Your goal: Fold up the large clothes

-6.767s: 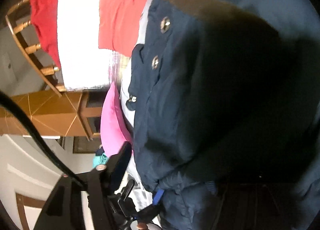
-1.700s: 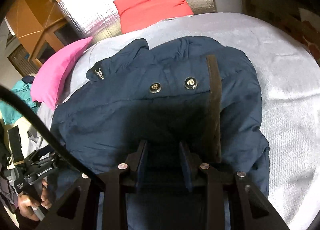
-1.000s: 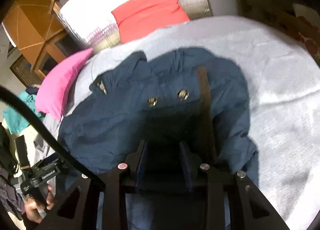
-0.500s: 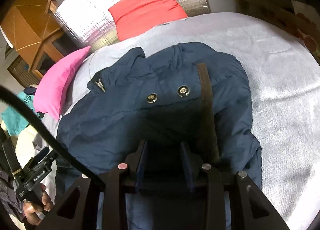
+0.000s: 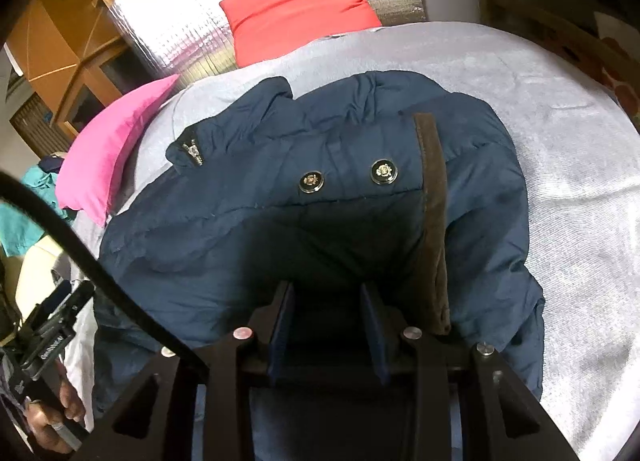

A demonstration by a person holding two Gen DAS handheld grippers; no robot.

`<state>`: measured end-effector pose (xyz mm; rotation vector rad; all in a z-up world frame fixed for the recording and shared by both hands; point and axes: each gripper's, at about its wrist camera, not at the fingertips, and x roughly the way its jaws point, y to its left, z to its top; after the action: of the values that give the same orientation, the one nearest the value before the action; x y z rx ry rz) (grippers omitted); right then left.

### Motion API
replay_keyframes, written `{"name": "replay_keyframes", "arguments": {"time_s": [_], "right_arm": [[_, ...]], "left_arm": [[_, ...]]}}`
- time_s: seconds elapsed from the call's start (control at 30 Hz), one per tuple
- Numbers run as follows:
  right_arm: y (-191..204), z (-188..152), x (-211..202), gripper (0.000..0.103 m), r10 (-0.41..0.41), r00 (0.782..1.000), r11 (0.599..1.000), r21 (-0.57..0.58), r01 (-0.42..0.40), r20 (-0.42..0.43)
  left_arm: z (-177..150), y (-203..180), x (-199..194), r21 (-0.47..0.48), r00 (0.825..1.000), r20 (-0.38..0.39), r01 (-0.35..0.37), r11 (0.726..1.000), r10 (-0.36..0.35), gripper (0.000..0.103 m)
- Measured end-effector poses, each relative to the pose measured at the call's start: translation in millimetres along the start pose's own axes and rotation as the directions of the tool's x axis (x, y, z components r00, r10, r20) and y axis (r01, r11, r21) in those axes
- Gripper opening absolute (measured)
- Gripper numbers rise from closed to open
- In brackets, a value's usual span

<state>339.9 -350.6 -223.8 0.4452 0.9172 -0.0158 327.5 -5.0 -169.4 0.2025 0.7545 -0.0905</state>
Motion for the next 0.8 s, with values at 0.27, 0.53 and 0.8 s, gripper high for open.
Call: {"name": "replay_keyframes", "arguments": {"time_s": [0.27, 0.53, 0.8], "right_arm": [[-15.9, 6.9, -41.1, 0.038, 0.033, 0.995, 0.999, 0.040, -0.037, 0.096], [-47.5, 7.7, -11.7, 0.038, -0.057, 0.998, 0.990, 0.130, 0.058, -0.011], [-38.8, 12.4, -23.4, 0.039, -0.073, 0.997, 0.993, 0.094, 0.071, 0.015]], "left_arm": [[-9.8, 33.8, 41.9, -0.104, 0.984, -0.179, -0.040, 0.994, 0.021, 0.084], [-16.3, 25.8, 55.4, -0.064, 0.977, -0.212, -0.034, 0.997, 0.020, 0.085], [-8.8, 44.7, 37.4, -0.157, 0.979, -0.197, 0.013, 0.987, -0.044, 0.085]]}}
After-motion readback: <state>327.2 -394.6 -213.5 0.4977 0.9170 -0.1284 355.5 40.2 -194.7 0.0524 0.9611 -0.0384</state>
